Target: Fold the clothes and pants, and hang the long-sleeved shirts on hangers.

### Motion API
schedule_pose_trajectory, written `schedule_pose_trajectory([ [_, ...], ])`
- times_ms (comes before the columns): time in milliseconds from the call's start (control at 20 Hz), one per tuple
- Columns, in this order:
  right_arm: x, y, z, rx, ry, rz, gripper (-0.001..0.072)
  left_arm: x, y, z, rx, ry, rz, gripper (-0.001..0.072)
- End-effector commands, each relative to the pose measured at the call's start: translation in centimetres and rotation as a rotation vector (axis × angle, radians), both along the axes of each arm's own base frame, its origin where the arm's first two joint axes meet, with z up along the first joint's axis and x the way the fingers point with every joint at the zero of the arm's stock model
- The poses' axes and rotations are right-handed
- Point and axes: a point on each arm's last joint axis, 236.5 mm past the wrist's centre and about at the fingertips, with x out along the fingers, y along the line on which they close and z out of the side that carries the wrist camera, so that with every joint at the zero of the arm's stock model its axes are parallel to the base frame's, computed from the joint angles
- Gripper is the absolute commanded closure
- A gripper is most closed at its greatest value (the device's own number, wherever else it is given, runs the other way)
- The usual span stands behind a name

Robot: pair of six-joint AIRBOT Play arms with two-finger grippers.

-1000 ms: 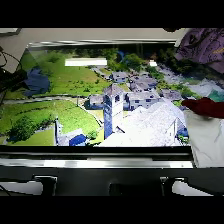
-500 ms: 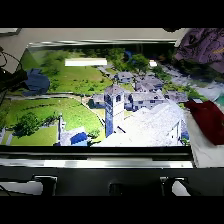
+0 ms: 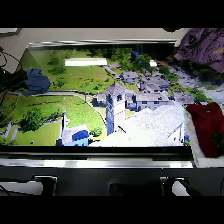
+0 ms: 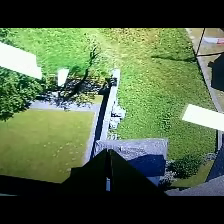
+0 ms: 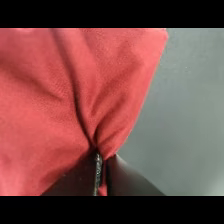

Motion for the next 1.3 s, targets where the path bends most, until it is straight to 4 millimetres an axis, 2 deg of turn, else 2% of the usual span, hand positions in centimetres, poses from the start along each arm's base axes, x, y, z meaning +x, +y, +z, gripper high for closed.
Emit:
schedule_pose_trajectory([
  [0,-1.2,-0.1,-1.0,-0.010,0.048,0.020,0.0688,0.0,0.1,0.0,0.002,-0.002,0.002,0.0692],
  [350,-1.9,-0.4,-1.3,-0.023,0.083,0.038,0.0679,0.0,0.1,0.0,0.002,-0.001,0.002,0.0692],
  [400,-1.9,-0.5,-1.3,-0.026,0.085,0.041,0.0575,0.0,0.1,0.0,0.002,-0.001,0.002,0.0692],
  [450,-1.8,-0.6,-1.2,-0.026,0.083,0.046,0.0364,0.0,0.1,0.0,0.002,-0.001,0.002,0.0692],
  [500,-1.4,-0.8,-1.0,-0.023,0.080,0.075,0.0201,0.0,0.1,0.0,0.002,-0.002,0.002,0.0692],
  [600,1.4,-1.4,0.5,-0.024,-0.006,0.135,0.0194,0.0,0.1,0.1,0.002,-0.002,0.002,0.0692],
  [650,3.9,-1.2,1.4,-0.012,-0.107,0.145,0.0233,0.0,0.1,0.2,0.003,-0.007,0.001,0.0692],
  [700,7.7,-0.4,2.4,0.032,-0.250,0.196,0.0351,0.0,0.1,0.6,0.011,-0.023,-0.023,0.0693],
  [750,11.9,1.0,3.8,0.080,-0.405,0.276,0.0372,0.1,0.1,1.2,0.026,-0.053,-0.067,0.0693],
  [800,16.2,3.0,5.7,0.125,-0.552,0.395,0.0374,0.3,0.1,2.0,0.038,-0.088,-0.083,0.0693],
  [850,20.3,6.1,7.9,0.163,-0.676,0.549,0.0426,0.5,0.2,3.1,0.050,-0.134,-0.084,0.0693],
  [900,23.3,9.7,9.7,0.191,-0.754,0.700,0.0470,0.7,0.2,4.2,0.061,-0.181,-0.082,0.0693],
  [950,25.1,13.4,10.7,0.216,-0.788,0.829,0.0512,0.9,0.1,5.4,0.070,-0.228,-0.079,0.0693],
  [1000,26.1,17.8,11.0,0.256,-0.796,0.953,0.0533,0.8,-0.1,6.5,0.081,-0.266,-0.088,0.0694],
  [1100,26.1,26.2,10.5,0.336,-0.761,1.161,0.0601,0.2,-0.8,7.2,0.102,-0.317,-0.133,0.0694],
  [1200,24.6,34.0,9.9,0.419,-0.737,1.333,0.0606,-1.3,-1.5,6.4,0.110,-0.338,-0.152,0.0694],
  [1250,23.5,37.2,9.7,0.457,-0.728,1.393,0.0606,-2.4,-1.7,5.4,0.107,-0.336,-0.145,0.0694],
])
